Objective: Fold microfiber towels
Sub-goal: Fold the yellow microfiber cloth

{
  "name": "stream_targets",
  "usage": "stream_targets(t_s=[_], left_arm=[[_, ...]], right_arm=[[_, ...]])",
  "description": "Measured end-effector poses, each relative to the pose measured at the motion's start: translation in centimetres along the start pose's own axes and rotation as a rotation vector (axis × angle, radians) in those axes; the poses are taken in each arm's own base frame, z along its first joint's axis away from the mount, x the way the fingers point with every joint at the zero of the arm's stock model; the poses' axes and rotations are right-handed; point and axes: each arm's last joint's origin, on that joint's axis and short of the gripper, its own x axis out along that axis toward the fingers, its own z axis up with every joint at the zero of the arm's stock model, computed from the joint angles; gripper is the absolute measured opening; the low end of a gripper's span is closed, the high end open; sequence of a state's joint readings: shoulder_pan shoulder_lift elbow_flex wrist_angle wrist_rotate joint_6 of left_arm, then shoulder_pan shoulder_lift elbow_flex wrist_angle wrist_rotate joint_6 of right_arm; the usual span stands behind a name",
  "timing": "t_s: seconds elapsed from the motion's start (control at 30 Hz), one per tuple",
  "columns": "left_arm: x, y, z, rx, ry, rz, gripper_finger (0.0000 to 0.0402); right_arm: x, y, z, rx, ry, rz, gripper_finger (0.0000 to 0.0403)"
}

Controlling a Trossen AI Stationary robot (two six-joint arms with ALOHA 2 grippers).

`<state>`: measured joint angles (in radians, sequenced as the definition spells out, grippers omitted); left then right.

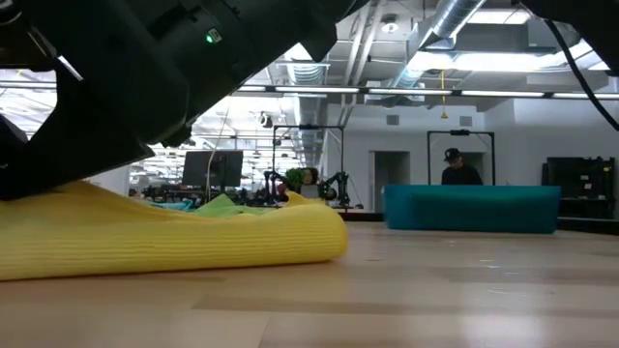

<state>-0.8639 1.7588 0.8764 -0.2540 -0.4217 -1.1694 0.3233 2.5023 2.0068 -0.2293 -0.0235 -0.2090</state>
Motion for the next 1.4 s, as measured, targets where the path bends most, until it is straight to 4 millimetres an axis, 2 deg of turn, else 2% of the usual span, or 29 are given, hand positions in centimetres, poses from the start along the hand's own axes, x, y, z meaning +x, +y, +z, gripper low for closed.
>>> stream_targets(t_s=[0.2,0.33,0.43,0.57,0.7,0.83,1.0,1.23,1.4], left_arm=[[-1.3,0.7,-0.1,0.022,0.159,0.008,0.0],[-2.8,1.6,0.3,0.018,0.183,0.061,0.0],[-4.0,2.6,0.5,0.001,0.124,0.16,0.0],[-5.1,3.4,0.6,-0.016,-0.054,0.275,0.0],[-5.0,3.6,0.6,0.002,-0.097,0.308,0.0],[-4.5,4.0,0.4,0.024,-0.105,0.333,0.0],[-4.1,4.9,-0.1,-0.015,-0.109,0.361,0.0],[-4.0,5.1,-0.2,-0.022,-0.119,0.355,0.0],[-4.0,5.1,-0.2,-0.022,-0.118,0.355,0.0]], right_arm=[[0.0,0.0,0.1,0.0,-0.006,-0.001,0.0028],[0.0,0.0,0.1,0.0,-0.007,0.0,0.0028],[0.4,0.0,-0.1,0.0,-0.022,-0.002,0.0028],[0.9,0.3,-0.6,-0.002,-0.004,0.005,0.0032],[0.9,0.2,-0.4,-0.002,-0.024,-0.003,0.0034],[0.8,-0.9,-0.1,0.008,-0.07,-0.025,0.0035],[0.8,-1.5,-0.2,0.023,-0.07,-0.032,0.0035],[0.7,-2.0,-0.2,0.021,-0.086,-0.043,0.0035],[0.7,-3.0,-0.4,0.031,-0.084,-0.055,0.0053]])
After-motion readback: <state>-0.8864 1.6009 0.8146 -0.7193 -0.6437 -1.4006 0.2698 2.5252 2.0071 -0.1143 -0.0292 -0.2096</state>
